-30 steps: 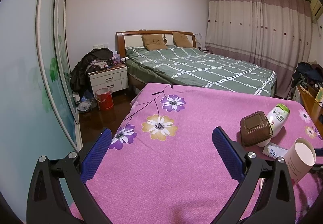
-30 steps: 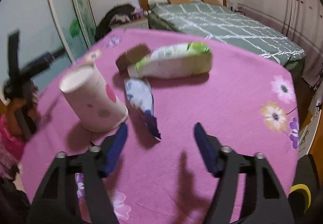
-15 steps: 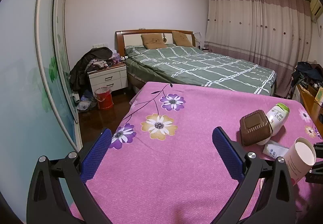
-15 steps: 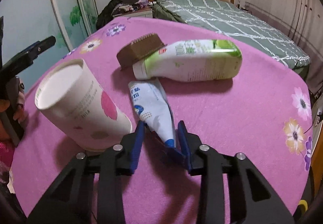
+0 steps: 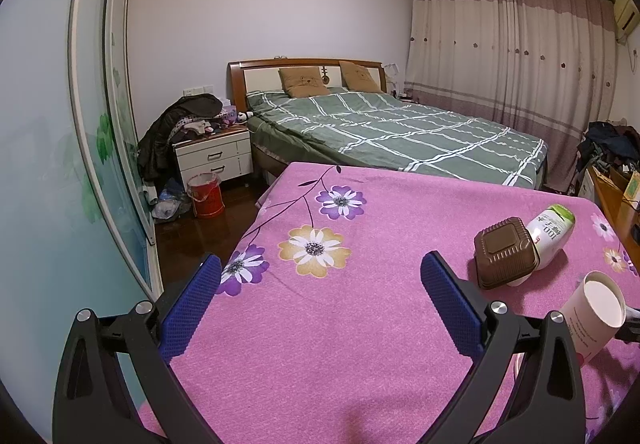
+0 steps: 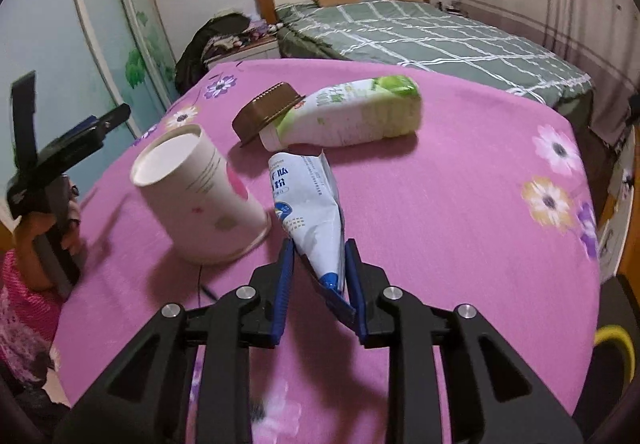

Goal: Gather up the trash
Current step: 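Carry the squeeze tube over the bin and open the right tool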

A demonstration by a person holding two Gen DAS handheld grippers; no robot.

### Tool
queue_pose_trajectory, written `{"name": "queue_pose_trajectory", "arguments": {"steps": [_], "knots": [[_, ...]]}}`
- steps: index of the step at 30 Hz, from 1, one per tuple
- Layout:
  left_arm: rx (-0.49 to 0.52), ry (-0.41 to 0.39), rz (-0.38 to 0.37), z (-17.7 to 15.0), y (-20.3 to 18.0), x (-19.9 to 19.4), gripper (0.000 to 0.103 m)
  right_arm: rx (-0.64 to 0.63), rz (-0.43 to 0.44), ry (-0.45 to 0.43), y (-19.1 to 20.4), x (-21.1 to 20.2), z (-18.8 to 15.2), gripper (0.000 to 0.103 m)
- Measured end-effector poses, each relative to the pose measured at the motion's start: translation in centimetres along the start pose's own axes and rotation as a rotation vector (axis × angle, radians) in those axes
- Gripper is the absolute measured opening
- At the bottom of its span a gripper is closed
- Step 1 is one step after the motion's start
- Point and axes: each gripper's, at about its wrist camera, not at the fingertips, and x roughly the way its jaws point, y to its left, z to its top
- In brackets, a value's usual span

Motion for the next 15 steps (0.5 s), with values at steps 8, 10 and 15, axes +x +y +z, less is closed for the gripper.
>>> {"name": "queue_pose_trajectory", "arguments": {"steps": [8,10,15], "knots": [[0.0,-0.001,0.0,0.0,0.0,0.0,0.098,0.203,-0.213,-0.129,-4.5,-6.1,-3.7,0.025],[0.0,-0.002,0.001,0.0,0.0,0.0,0.098,0.28,-0.269,-0.15,-6.4,-7.8,-4.9,0.025],[0.0,-0.001,0.001,0.1,0.0,0.0,0.098,0.396,-0.432,-0.165,-10.3,-10.7,-7.4,0.026]]}}
